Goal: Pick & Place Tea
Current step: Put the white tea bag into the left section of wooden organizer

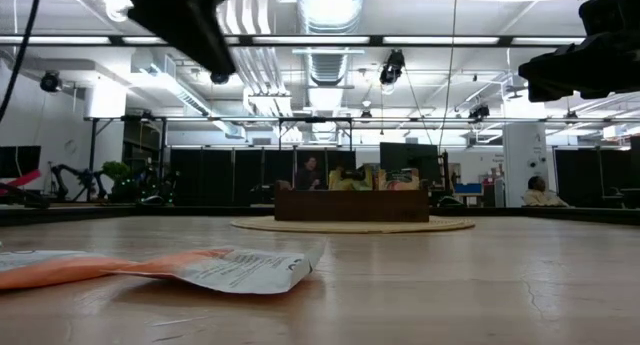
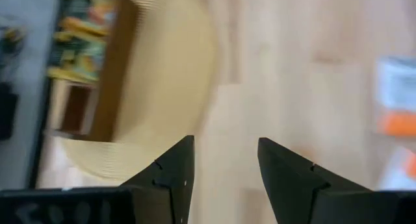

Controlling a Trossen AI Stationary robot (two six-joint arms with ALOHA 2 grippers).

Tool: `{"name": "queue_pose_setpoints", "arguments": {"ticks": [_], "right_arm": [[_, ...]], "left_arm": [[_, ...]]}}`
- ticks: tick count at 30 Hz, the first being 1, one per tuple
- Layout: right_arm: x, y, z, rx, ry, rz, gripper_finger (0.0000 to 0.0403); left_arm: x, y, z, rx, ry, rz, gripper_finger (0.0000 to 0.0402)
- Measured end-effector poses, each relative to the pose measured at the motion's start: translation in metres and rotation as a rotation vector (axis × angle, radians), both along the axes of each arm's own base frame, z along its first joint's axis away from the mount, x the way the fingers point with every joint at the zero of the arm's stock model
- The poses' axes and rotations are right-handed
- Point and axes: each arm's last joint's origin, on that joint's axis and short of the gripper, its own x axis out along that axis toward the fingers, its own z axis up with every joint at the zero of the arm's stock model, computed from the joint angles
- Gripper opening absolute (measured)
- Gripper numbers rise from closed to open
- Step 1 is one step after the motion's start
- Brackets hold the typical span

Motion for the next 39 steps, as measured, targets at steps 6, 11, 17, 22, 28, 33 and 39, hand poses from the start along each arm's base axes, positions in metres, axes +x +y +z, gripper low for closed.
{"name": "queue_pose_setpoints", "arguments": {"ticks": [6, 11, 17, 22, 28, 33, 39], "right_arm": [[0.0, 0.0, 0.0, 0.0, 0.0, 0.001, 0.0009], [0.0, 0.0, 0.0, 0.0, 0.0, 0.001, 0.0009], [0.0, 0.0, 0.0, 0.0, 0.0, 0.001, 0.0009], [0.0, 0.0, 0.0, 0.0, 0.001, 0.001, 0.0009], [0.0, 0.0, 0.0, 0.0, 0.0, 0.001, 0.0009], [0.0, 0.0, 0.0, 0.0, 0.001, 0.001, 0.0009], [0.0, 0.0, 0.0, 0.0, 0.0, 0.001, 0.0009]], "left_arm": [[-0.025, -0.034, -0.014, -0.068, 0.044, -0.14, 0.0163], [-0.042, -0.047, -0.024, -0.206, 0.084, -0.083, 0.0163], [-0.065, -0.04, -0.023, -0.203, 0.2, -0.007, 0.0163], [-0.084, -0.029, -0.016, -0.164, 0.349, -0.099, 0.0163], [-0.1, -0.015, -0.021, -0.104, 0.398, -0.247, 0.0163], [-0.111, -0.008, -0.041, -0.114, 0.455, -0.376, 0.0163], [-0.113, -0.009, -0.065, -0.201, 0.453, -0.458, 0.0163]]}}
